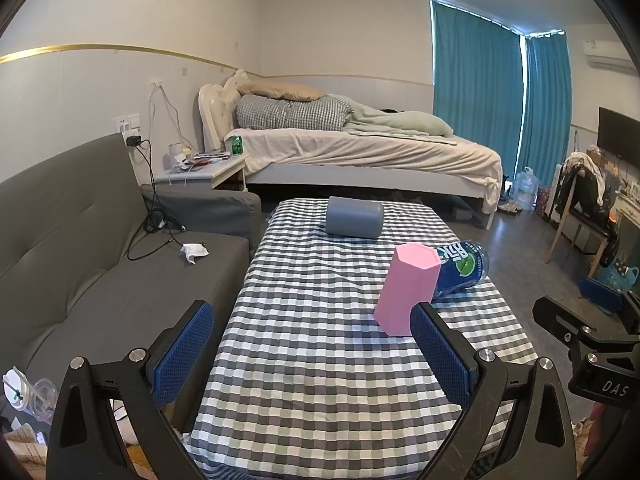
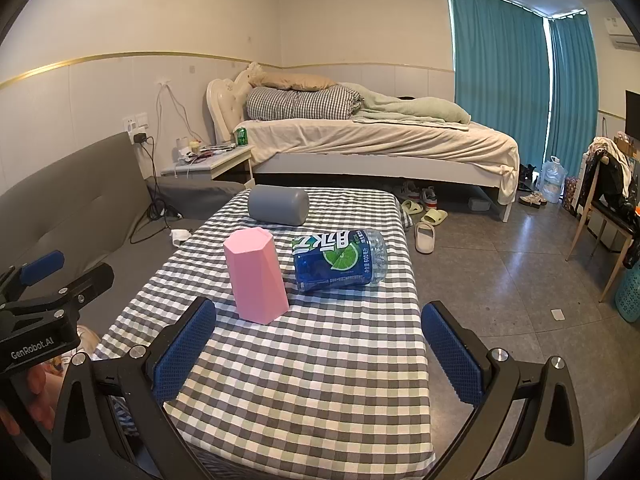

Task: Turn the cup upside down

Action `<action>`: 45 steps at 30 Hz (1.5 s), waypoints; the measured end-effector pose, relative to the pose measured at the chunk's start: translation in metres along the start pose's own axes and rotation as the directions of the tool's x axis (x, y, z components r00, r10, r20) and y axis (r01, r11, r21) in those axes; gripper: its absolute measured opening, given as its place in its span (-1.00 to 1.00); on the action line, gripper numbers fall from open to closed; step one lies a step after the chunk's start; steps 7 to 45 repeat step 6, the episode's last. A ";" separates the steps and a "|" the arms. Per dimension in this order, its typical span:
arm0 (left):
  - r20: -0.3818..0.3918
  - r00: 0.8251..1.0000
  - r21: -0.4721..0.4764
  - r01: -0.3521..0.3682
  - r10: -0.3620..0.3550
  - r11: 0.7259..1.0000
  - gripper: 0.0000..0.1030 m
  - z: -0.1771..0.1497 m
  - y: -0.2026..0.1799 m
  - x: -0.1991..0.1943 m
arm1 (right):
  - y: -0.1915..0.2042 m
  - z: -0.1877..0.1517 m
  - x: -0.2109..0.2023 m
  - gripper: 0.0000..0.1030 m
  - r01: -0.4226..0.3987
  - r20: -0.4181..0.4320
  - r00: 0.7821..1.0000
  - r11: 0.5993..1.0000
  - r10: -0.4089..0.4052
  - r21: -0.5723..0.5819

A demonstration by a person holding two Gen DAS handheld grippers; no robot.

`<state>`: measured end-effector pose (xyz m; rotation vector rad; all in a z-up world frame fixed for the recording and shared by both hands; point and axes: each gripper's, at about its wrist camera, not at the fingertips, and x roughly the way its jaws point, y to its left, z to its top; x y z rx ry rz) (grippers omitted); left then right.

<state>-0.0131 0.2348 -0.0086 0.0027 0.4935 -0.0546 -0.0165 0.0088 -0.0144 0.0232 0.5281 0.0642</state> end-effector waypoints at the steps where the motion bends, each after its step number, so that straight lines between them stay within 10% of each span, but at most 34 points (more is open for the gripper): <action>1: -0.001 1.000 0.000 0.000 0.000 1.000 0.97 0.000 0.000 0.000 | 0.000 0.000 0.000 0.99 0.001 -0.001 1.000 1.000 -0.001 0.000; 45: -0.002 1.000 0.000 -0.005 0.005 1.000 0.97 0.000 0.000 0.000 | -0.002 0.000 0.000 0.99 0.002 -0.003 1.000 1.000 -0.002 0.000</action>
